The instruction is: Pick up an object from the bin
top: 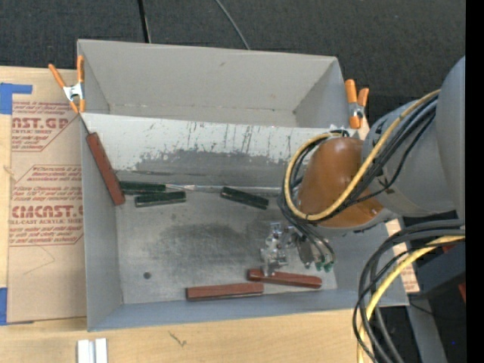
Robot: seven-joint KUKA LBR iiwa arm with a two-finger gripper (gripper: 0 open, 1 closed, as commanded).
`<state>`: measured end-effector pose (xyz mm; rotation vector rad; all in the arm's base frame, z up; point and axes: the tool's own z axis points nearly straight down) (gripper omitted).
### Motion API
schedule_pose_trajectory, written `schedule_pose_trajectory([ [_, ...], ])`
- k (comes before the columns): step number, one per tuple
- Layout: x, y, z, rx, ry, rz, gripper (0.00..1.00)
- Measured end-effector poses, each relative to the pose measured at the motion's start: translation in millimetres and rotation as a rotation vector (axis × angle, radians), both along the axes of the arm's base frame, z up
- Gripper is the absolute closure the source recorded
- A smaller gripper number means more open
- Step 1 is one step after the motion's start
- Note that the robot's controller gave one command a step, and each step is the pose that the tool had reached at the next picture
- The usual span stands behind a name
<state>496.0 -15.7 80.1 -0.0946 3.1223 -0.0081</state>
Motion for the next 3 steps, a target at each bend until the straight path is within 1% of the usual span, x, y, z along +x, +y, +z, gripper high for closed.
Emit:
schedule_pose_trajectory([
  [1, 7.2, 3, -1, 0.005, -0.037, -0.002, 0.0],
  [2, 6.9, 3, -1, 0.005, -0.035, -0.002, 0.0],
  [3, 18.6, 10, -2, 0.003, -0.014, 0.118, 0.0],
])
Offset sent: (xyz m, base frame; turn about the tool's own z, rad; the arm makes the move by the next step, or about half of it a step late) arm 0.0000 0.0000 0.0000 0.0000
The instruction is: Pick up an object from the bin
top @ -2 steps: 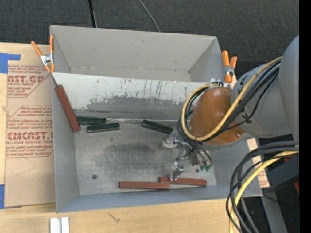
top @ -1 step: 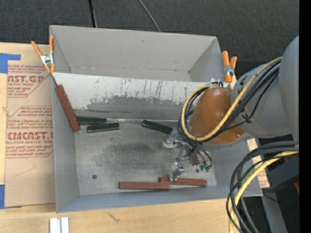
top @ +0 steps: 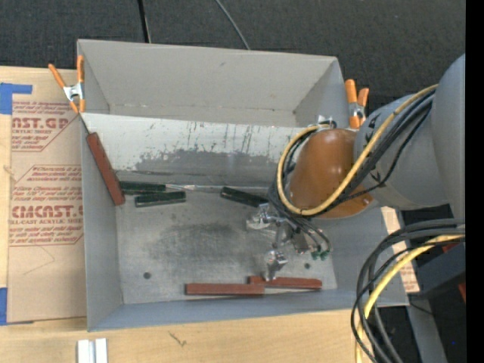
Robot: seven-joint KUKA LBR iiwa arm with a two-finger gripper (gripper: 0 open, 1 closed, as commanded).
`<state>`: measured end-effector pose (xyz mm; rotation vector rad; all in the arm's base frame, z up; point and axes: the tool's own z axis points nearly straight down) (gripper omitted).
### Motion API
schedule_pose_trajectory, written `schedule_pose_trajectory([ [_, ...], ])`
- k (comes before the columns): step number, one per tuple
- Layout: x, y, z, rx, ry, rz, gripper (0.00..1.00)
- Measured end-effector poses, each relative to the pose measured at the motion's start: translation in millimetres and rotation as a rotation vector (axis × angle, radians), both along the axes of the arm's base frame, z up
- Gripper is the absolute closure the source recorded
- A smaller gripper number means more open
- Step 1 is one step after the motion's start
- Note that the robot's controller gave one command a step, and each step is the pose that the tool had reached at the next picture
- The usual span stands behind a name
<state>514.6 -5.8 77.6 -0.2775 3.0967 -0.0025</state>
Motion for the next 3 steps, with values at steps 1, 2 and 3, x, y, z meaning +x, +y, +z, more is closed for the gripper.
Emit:
schedule_pose_trajectory([
  [1, -14.3, 24, 0, -0.006, -0.003, 0.064, 0.0],
  [2, -22.1, 40, 2, -0.004, -0.023, 0.048, 0.0],
  [3, -29.4, -15, 47, -0.003, 0.033, 0.174, 0.0],
])
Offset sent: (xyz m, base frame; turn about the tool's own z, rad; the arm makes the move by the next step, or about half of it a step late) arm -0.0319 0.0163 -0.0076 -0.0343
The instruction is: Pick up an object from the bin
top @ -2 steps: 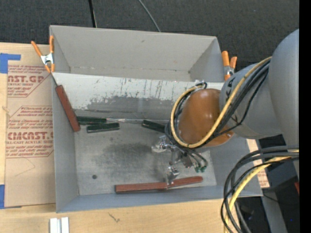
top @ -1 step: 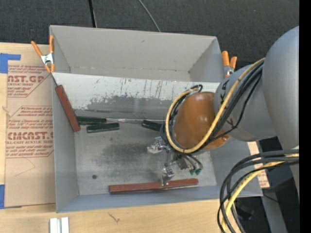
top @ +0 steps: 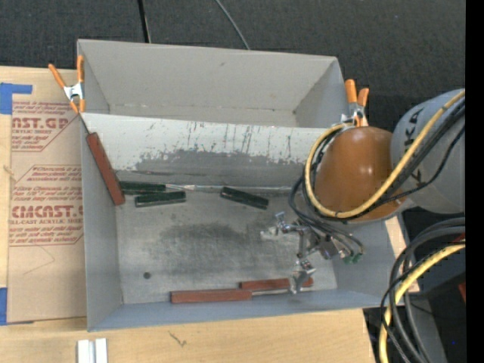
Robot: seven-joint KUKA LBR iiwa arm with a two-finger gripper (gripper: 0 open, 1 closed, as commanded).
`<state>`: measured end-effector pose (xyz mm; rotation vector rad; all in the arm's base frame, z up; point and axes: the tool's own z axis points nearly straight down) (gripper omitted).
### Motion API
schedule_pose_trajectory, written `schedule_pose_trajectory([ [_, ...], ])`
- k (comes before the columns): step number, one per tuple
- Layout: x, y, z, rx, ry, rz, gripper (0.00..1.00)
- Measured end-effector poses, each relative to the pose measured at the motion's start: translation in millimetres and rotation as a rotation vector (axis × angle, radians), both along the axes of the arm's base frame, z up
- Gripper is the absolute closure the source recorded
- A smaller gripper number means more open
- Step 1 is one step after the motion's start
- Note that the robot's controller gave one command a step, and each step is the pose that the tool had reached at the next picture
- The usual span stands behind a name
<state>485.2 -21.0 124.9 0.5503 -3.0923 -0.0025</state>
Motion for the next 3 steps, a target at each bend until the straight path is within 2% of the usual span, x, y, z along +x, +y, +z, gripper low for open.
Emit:
schedule_pose_trajectory([
  [1, 46.2, 6.5, -50.9, -0.003, 0.0, -0.035, 1.0],
  [2, 45.3, 6.8, -52.8, -0.002, 0.0, -0.035, 0.0],
  [3, 45.3, 6.8, -52.8, -0.002, 0.0, -0.035, 0.0],
])
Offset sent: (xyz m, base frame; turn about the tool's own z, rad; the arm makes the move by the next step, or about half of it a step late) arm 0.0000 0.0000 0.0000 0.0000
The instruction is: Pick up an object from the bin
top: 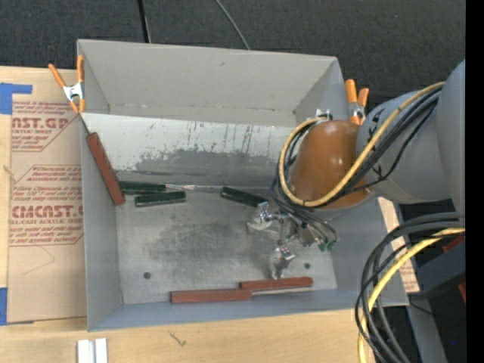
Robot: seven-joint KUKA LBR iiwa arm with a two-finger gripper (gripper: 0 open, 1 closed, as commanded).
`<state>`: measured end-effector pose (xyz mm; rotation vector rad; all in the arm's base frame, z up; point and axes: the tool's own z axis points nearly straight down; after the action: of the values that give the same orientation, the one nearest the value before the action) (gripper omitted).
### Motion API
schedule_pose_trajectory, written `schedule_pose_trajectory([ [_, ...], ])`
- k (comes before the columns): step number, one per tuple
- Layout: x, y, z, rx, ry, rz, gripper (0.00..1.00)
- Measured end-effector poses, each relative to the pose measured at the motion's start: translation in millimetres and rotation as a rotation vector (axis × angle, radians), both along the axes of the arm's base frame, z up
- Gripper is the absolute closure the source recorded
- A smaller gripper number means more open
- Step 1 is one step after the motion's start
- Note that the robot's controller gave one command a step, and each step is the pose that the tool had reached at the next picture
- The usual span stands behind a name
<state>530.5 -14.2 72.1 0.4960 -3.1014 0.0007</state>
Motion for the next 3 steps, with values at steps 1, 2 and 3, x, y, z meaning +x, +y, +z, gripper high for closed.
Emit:
schedule_pose_trajectory([
  [1, -20.5, -16, 11, 0.003, -0.005, 0.062, 0.0],
  [2, -33.0, -23, 17, -0.001, -0.015, 0.09, 0.0],
  [3, -34.5, -36, 13, 0.005, -0.024, 0.044, 0.0],
])
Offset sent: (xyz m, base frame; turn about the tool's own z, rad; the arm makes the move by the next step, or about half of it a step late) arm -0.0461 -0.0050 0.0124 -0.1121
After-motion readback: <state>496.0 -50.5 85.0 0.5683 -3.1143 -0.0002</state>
